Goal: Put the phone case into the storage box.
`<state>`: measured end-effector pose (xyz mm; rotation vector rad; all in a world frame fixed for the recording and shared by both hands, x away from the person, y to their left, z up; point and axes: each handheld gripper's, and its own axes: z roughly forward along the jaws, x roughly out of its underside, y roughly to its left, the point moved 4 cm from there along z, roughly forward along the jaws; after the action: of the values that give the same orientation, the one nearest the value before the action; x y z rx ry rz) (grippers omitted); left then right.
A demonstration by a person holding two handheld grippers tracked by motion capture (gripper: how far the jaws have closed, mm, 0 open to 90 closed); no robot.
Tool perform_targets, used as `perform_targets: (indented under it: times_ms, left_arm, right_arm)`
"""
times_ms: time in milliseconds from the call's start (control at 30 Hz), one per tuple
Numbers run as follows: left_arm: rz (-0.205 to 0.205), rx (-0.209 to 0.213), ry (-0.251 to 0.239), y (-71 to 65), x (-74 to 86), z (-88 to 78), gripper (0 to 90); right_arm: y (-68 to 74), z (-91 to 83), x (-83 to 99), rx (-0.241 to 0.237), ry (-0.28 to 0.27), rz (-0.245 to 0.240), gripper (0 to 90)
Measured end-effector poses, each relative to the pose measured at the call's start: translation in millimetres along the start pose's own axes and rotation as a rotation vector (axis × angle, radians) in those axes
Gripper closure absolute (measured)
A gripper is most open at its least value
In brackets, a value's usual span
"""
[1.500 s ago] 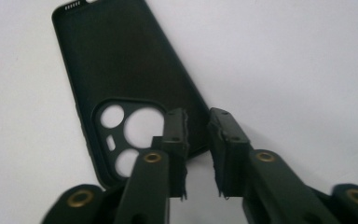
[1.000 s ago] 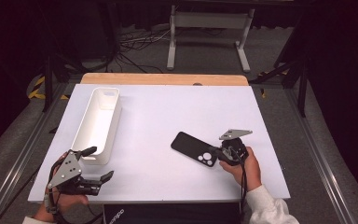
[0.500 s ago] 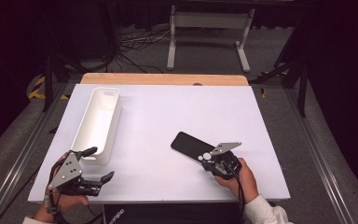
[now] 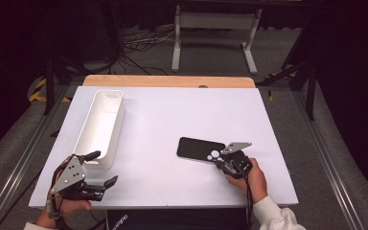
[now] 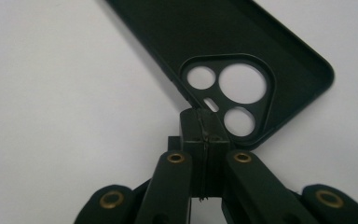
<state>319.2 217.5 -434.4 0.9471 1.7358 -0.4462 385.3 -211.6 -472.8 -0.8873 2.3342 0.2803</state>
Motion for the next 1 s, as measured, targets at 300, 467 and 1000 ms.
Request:
perform_targets:
  times_ms: [300,467,1000]
  left_arm:
    - [-0.001,0.004,0.004,0.1,1.0,2.9,7.2]
    - [0.001,0.007,0.008,-1.1,1.0,4.3,7.2]
    - [0.005,0.013,0.026,-0.8,2.5,7.5,7.3]
  right_arm:
    - [-35.4,7.6,-5.2,0.059,-0.030,0.102,90.0]
    - [-41.6,12.6,-11.1,0.092,-0.035,0.094,90.0]
    - [-53.4,32.0,-36.0,0.126,-0.031,0.058,90.0]
